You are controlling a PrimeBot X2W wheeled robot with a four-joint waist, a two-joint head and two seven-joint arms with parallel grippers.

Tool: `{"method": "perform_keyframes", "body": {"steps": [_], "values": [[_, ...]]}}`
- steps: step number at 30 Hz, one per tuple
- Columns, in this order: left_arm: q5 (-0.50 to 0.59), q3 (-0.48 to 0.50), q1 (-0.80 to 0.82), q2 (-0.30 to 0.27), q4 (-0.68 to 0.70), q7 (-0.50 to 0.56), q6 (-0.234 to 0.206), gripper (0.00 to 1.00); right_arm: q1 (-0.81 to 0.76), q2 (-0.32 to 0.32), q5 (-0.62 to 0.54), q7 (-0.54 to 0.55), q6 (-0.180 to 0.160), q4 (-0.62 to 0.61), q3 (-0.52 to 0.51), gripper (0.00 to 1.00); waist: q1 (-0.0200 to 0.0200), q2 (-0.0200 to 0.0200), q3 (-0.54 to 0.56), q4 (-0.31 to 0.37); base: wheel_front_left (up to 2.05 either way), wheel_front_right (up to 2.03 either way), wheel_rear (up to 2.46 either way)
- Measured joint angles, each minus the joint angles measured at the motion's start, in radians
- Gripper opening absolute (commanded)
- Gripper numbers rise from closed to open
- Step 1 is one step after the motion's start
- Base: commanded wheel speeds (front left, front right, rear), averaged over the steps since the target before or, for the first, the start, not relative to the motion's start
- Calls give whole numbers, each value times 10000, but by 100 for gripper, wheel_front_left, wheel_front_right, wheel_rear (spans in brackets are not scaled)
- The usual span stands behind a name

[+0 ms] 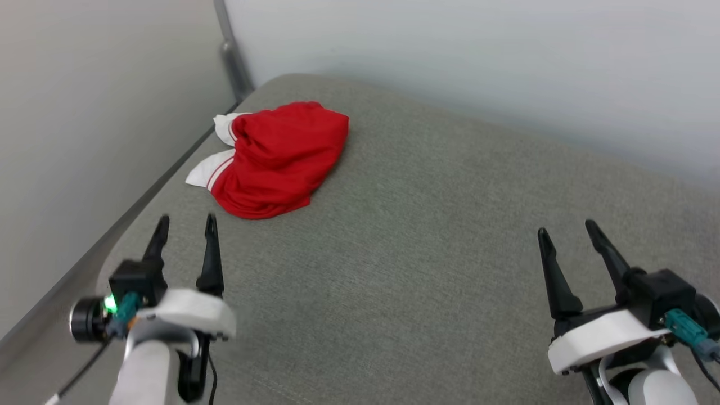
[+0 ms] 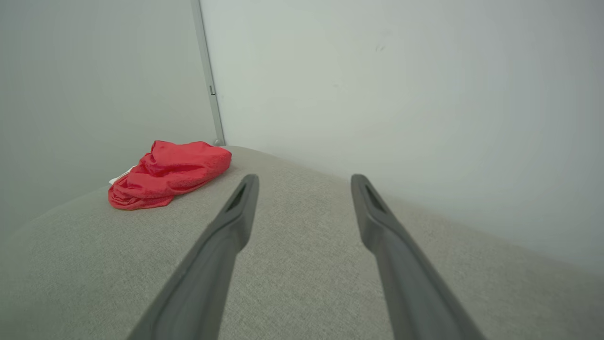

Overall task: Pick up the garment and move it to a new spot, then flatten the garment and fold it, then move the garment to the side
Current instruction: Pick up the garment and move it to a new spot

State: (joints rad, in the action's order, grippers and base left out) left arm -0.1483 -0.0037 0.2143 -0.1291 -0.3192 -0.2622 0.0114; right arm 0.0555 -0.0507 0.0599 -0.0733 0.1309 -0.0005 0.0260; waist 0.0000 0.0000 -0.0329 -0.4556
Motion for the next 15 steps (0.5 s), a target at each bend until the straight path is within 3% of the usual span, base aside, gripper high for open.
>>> {"method": "perform_keyframes", "body": {"steps": [8,15], "values": [[-238,58,2735,-663,-305,1085,403,100,770,2,-437,359,0,-725,178,100,2,0,-1144,627,0,0,0],[-755,184,5281,-1908,-1315,3304,894,100,1433,2,-640,504,0,-1254,351,100,3,0,-2345,1455,0,0,0]]}}
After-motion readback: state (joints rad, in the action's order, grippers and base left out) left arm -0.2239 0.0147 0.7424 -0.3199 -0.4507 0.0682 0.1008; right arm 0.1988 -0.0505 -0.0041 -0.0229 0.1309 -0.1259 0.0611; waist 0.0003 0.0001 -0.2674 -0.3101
